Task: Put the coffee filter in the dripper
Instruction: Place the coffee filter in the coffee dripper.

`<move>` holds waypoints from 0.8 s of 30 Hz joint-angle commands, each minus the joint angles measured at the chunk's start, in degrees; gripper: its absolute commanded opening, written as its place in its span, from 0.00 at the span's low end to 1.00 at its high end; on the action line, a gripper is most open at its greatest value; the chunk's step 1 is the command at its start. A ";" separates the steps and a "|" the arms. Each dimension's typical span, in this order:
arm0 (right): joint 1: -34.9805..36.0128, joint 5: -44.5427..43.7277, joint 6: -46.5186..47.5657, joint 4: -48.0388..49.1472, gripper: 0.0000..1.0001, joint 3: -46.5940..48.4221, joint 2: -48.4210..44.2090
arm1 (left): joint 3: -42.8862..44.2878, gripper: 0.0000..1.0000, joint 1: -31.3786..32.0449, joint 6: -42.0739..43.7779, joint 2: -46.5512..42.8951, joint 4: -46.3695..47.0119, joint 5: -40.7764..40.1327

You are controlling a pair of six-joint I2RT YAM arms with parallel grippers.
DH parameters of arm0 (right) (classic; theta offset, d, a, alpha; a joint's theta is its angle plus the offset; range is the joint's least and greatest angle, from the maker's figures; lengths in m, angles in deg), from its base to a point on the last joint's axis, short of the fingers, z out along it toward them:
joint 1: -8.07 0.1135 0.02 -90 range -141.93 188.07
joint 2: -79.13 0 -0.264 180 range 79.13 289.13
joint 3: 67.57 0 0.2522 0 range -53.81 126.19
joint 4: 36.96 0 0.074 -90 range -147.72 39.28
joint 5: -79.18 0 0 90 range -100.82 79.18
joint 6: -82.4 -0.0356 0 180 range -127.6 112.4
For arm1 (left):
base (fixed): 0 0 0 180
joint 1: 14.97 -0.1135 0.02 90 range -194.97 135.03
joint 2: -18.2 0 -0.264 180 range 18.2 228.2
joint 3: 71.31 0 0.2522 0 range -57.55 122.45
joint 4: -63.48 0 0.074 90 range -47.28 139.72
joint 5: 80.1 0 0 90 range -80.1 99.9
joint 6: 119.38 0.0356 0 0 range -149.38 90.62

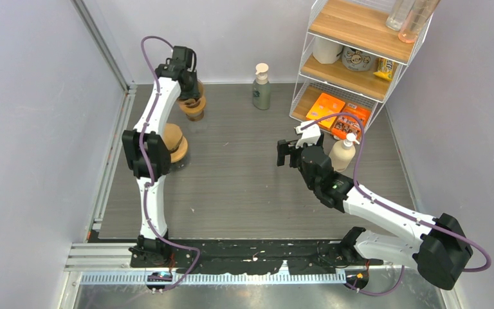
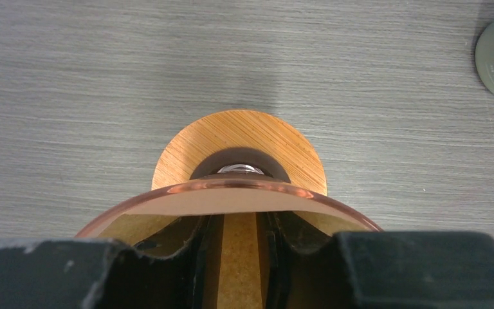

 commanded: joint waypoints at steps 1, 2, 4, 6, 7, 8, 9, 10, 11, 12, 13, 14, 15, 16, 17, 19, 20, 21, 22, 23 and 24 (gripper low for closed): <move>-0.15 -1.31 0.28 1.24 0.96 2.38 -0.29 | 2.86 0.32 -0.28 2.21 -2.29 0.25 0.67; -0.20 -1.34 0.17 1.21 0.95 2.34 -0.33 | 2.96 0.34 -0.29 2.32 -2.41 0.25 1.02; -0.18 -1.24 0.12 1.33 0.96 2.25 -0.34 | 3.05 0.35 -0.26 2.50 -2.64 0.18 1.51; -0.16 -1.12 0.10 1.36 0.96 2.33 -0.30 | 3.05 0.35 -0.31 2.65 -2.87 0.10 1.60; -0.15 -1.07 0.10 1.36 0.96 2.26 -0.22 | 3.01 0.35 -0.31 2.66 -3.01 0.03 1.60; -0.13 -1.04 0.10 1.36 0.95 2.28 -0.20 | 3.02 0.35 -0.31 2.62 -3.10 -0.14 1.52; -0.14 -1.08 0.10 1.34 0.96 2.29 -0.16 | 2.99 0.35 -0.29 2.61 -3.29 -0.20 1.54; -0.15 -1.00 0.06 1.40 0.96 2.31 -0.12 | 2.97 0.35 -0.23 2.68 -3.36 -0.31 1.59; -0.20 -0.92 0.03 1.42 0.95 2.34 -0.07 | 3.03 0.35 -0.18 2.82 -3.57 -0.33 1.54; -0.16 -0.89 0.02 1.44 0.95 2.37 -0.03 | 3.02 0.36 -0.14 2.93 -3.74 -0.36 1.51; -0.16 -0.83 0.02 1.44 0.96 2.33 -0.03 | 3.01 0.38 -0.09 3.02 -4.00 -0.21 1.39; -0.20 -0.80 0.02 1.45 0.95 2.39 0.02 | 3.21 0.39 -0.05 3.23 -4.30 0.00 1.34; -0.16 -0.77 0.08 1.45 0.95 2.43 0.00 | 3.71 0.41 -0.05 3.49 -4.42 0.01 1.27; -0.16 -0.77 0.07 1.34 0.95 2.39 -0.06 | 4.44 0.42 -0.05 3.69 -4.52 -0.35 0.96; -0.15 -0.79 0.04 1.26 0.96 2.38 -0.13 | 5.26 0.42 -0.05 3.85 -4.71 -0.83 0.55; -0.15 -0.78 0.00 1.27 0.95 2.31 -0.35 | 5.85 0.43 -0.05 4.14 -5.50 -1.30 -0.29; -0.20 -0.77 0.01 1.34 0.95 2.23 -0.48 | 5.83 0.44 0.04 4.33 -6.19 -1.23 -0.52; -0.23 -0.72 0.01 1.35 0.96 2.26 -0.51 | 5.79 0.44 0.04 4.47 -7.01 -1.31 -0.70; -0.19 -0.65 0.01 1.36 0.95 2.33 -0.52 | 5.66 0.44 0.04 4.58 -7.80 -1.25 -0.94; -0.16 -0.49 -0.03 1.36 0.95 2.35 -0.54 | 5.49 0.45 0.11 4.63 -8.54 -1.16 -1.15; -0.16 -0.45 -0.06 1.31 0.95 2.31 -0.54 | 5.29 0.45 0.13 4.71 -9.29 -1.21 -1.40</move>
